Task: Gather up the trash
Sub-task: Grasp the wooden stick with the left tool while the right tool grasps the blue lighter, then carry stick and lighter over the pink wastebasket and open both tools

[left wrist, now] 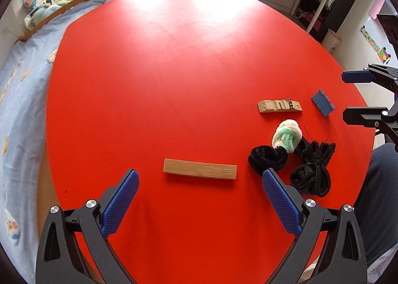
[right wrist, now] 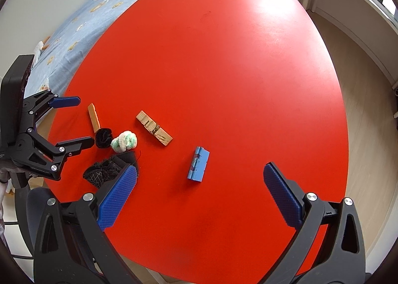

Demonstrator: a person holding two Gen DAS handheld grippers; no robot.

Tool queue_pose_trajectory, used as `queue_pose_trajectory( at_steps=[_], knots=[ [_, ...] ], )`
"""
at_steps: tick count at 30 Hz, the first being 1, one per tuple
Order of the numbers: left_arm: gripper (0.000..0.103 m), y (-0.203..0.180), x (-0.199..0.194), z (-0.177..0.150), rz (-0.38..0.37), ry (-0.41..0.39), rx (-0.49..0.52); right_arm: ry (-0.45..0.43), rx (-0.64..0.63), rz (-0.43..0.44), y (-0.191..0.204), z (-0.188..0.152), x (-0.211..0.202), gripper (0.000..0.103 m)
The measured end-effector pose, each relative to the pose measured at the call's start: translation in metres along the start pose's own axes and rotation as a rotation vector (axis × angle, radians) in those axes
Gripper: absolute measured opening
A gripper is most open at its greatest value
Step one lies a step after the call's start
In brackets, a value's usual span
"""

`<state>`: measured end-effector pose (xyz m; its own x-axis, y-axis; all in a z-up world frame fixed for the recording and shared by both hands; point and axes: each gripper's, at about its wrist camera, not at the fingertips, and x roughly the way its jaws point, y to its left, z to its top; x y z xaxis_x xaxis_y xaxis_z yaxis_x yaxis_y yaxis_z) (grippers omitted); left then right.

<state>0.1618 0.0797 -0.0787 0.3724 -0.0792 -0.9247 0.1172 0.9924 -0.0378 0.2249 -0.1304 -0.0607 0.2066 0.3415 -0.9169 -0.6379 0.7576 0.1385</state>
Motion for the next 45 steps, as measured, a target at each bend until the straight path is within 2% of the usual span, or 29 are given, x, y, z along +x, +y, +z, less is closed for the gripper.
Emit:
queue_pose_trajectory(
  at_steps=[6,12,14,15,19,20,23,34,45],
  knots=[
    [0.095,0.004,0.007,0.002,-0.011,0.002,0.000,0.011,-0.004,0.006,0.000,0.002,0.009,0.099],
    [0.093,0.001,0.008,0.001,0.003,-0.009,0.014,0.028,-0.009,0.002,0.002,0.001,0.014,0.067],
    [0.087,0.000,0.007,0.000,0.020,-0.015,0.026,0.033,-0.013,0.005,0.003,0.001,0.015,0.056],
    [0.082,0.001,0.006,0.000,0.020,-0.019,0.024,0.034,-0.015,0.006,0.004,0.001,0.015,0.054],
    [0.060,0.001,0.001,0.001,0.020,-0.029,0.020,0.038,-0.020,0.002,0.005,-0.001,0.016,0.029],
    [0.060,0.001,0.001,0.002,0.017,-0.023,0.021,0.038,-0.021,0.000,0.005,-0.001,0.017,0.022],
    [0.060,0.000,0.001,0.000,0.015,-0.020,0.023,0.038,-0.023,0.005,0.005,-0.002,0.018,0.013],
    [0.060,0.000,-0.011,-0.001,0.021,-0.053,-0.026,0.014,-0.043,0.006,0.008,-0.003,0.011,0.010],
    [0.060,-0.022,-0.062,-0.011,0.032,-0.137,-0.042,-0.061,-0.068,0.024,0.014,-0.020,-0.033,0.010]
  ],
)
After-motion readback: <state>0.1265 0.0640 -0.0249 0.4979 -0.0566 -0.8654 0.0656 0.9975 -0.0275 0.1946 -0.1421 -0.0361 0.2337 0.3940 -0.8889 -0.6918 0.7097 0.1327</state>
